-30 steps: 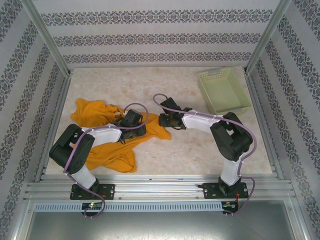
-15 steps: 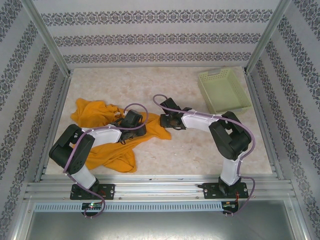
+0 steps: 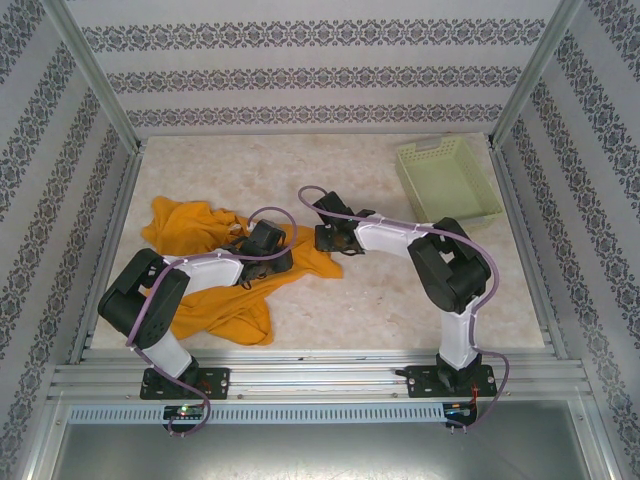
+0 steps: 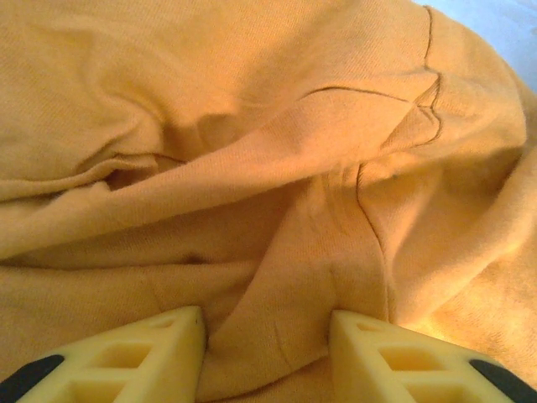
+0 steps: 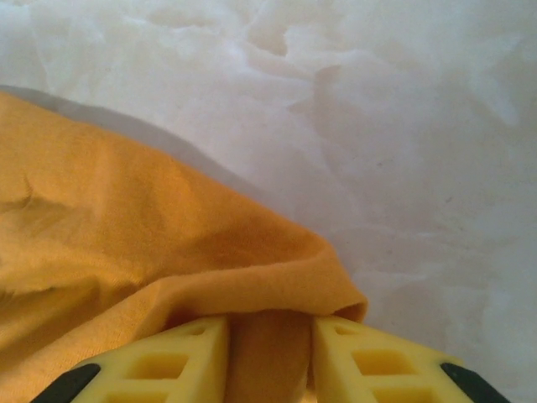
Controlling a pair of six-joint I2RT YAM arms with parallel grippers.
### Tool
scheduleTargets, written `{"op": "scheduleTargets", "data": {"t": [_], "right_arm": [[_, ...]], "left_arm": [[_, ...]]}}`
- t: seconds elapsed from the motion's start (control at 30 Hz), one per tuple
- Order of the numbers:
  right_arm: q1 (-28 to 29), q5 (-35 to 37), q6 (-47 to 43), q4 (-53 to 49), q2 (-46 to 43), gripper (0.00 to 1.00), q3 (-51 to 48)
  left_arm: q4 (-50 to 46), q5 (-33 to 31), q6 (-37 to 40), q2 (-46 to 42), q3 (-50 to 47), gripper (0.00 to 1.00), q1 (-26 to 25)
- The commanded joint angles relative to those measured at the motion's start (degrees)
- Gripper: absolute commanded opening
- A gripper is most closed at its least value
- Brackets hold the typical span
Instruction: Fold the inside-out t-shirt
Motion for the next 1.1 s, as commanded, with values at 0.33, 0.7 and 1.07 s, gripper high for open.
{"op": "scheduleTargets", "data": {"t": [0.33,0.7,1.07], "right_arm": [[1.2,4.5,-0.3,-4.0,-0.9,0.1,0.7],[0.3,10.6,-3.8,-6.1,-17.3,0.0,-7.7],[-2.7,13.7,-10.1,-6.9,-26.4,0.0,-15.2]], "left_arm": [[-5.5,-0.2,-1.8,1.8,-2.6,0.44,-1.2],[-5.3,-0.2,-0.9,2.4,-2.7,0.44,-1.2],[-4.6,2.6,4.3,0.6,-0.4,0.44,-4.2]]}}
